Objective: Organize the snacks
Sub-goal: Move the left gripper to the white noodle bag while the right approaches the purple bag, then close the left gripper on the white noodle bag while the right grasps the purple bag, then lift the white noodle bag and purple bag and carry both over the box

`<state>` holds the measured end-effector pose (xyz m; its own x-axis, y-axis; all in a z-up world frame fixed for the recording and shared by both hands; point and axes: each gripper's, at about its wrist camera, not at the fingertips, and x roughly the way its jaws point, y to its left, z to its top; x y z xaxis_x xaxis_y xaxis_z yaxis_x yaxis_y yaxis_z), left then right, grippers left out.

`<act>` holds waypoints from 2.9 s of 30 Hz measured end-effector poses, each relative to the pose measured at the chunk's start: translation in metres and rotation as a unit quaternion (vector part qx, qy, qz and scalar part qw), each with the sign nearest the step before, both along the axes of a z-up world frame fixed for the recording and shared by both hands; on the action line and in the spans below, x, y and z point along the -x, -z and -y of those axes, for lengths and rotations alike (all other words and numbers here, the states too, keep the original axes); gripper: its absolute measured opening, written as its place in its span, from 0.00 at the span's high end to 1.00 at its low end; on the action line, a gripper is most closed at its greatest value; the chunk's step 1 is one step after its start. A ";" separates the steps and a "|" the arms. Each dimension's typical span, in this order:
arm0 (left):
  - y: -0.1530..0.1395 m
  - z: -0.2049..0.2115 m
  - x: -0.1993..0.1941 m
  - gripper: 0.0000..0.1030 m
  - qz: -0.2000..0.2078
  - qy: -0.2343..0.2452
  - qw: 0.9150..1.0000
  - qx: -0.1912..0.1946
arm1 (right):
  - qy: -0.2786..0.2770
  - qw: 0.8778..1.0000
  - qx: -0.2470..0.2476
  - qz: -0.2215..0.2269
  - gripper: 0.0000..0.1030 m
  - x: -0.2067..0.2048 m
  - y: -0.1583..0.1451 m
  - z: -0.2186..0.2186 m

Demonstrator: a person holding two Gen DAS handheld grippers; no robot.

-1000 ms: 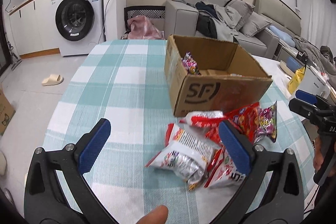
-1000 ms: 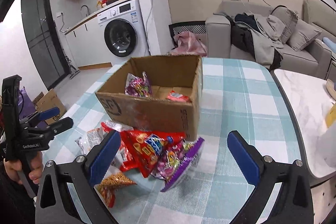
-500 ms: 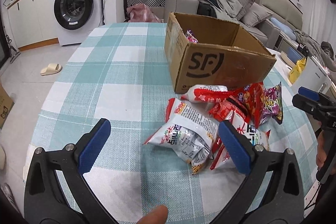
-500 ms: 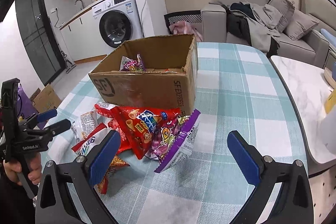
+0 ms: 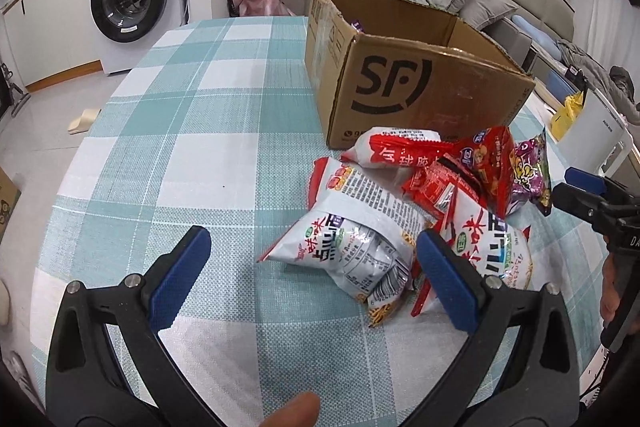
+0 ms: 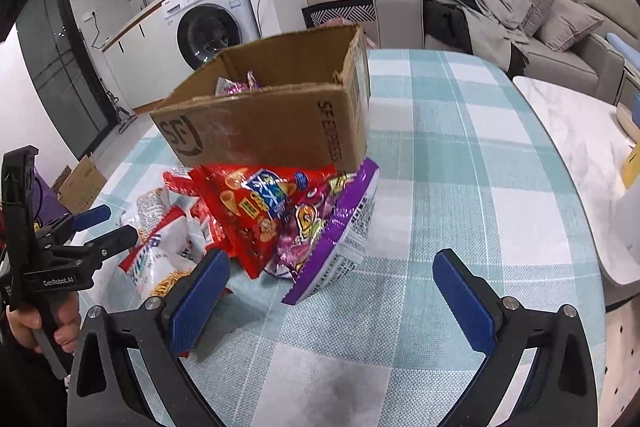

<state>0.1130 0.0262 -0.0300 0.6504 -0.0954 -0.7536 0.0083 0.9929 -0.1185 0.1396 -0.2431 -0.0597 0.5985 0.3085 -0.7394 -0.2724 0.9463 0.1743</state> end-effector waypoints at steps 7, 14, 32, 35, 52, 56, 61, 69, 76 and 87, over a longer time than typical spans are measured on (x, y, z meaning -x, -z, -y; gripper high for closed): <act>0.009 0.002 -0.008 0.01 -0.012 0.004 1.000 0.002 | 0.018 0.999 -0.004 -0.033 0.00 -0.018 0.019 0.004; 0.016 0.006 -0.016 0.01 -0.024 0.014 1.000 0.002 | 0.025 0.998 -0.004 -0.050 0.00 -0.036 0.030 0.003; 0.025 0.013 -0.037 0.01 -0.036 0.033 0.999 -0.006 | 0.042 0.997 -0.013 -0.066 0.00 -0.044 0.036 0.027; 0.026 0.013 -0.039 0.01 -0.037 0.034 0.999 -0.003 | 0.027 0.997 -0.013 -0.066 0.00 -0.046 0.036 0.019; 0.034 0.015 -0.051 0.15 -0.047 0.061 0.997 0.020 | 0.003 0.999 -0.009 -0.039 0.33 -0.051 0.036 0.000; 0.031 0.017 -0.045 0.31 -0.037 0.078 0.996 0.030 | -0.002 0.999 -0.021 -0.041 0.40 -0.050 0.036 0.000; 0.030 0.015 -0.039 0.39 -0.028 0.088 0.995 0.037 | -0.003 0.998 -0.039 -0.042 0.42 -0.044 0.035 0.007; 0.024 0.018 -0.023 0.44 -0.020 0.089 0.995 0.044 | 0.004 0.997 -0.061 -0.037 0.46 -0.033 0.032 0.020; 0.012 0.015 -0.010 0.45 -0.004 0.079 0.996 0.045 | 0.021 0.998 -0.059 -0.013 0.47 -0.019 0.019 0.030; -0.023 0.011 0.011 0.45 0.036 0.071 0.996 0.047 | 0.035 0.998 -0.050 0.022 0.47 0.003 -0.003 0.040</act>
